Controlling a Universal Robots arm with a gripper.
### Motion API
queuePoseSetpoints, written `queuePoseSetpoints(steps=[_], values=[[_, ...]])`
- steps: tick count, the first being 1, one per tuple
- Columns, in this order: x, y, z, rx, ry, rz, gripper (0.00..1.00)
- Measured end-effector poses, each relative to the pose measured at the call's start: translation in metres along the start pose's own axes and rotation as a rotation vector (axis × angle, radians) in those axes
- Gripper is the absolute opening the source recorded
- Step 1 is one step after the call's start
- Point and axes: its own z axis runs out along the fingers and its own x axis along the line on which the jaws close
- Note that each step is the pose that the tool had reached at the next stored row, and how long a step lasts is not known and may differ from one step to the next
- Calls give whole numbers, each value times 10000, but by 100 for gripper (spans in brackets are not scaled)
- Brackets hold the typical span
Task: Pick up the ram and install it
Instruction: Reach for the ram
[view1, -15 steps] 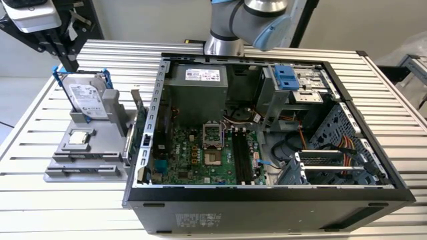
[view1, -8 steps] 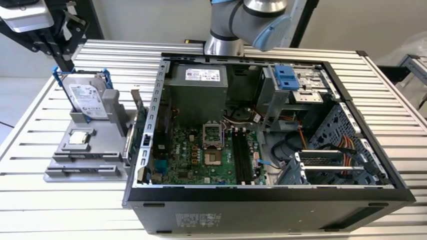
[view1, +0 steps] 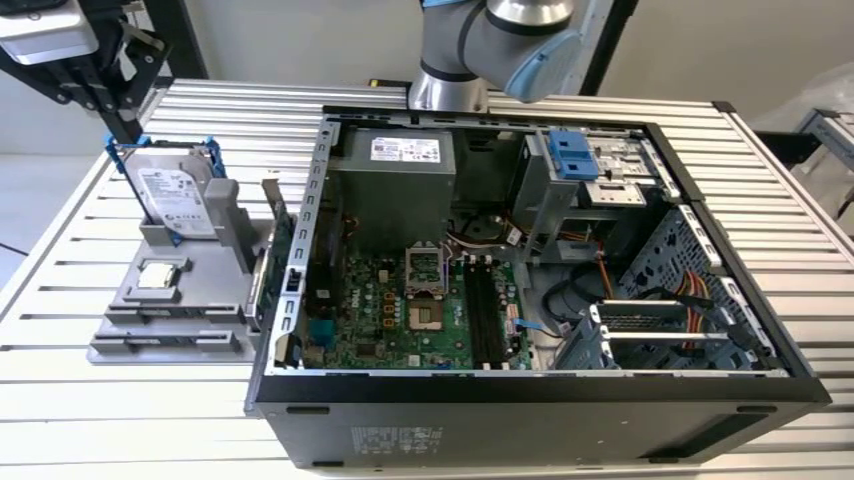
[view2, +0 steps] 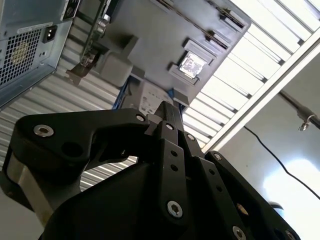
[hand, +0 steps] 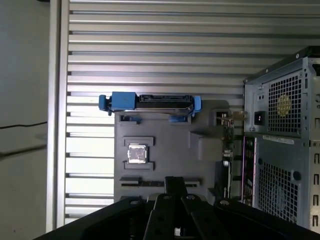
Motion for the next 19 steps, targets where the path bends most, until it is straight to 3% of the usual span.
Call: queuePoseSetpoints(steps=[14,19], values=[[34,-2,0,0,11,23,0],[33,-38,-3,0,11,22,0]])
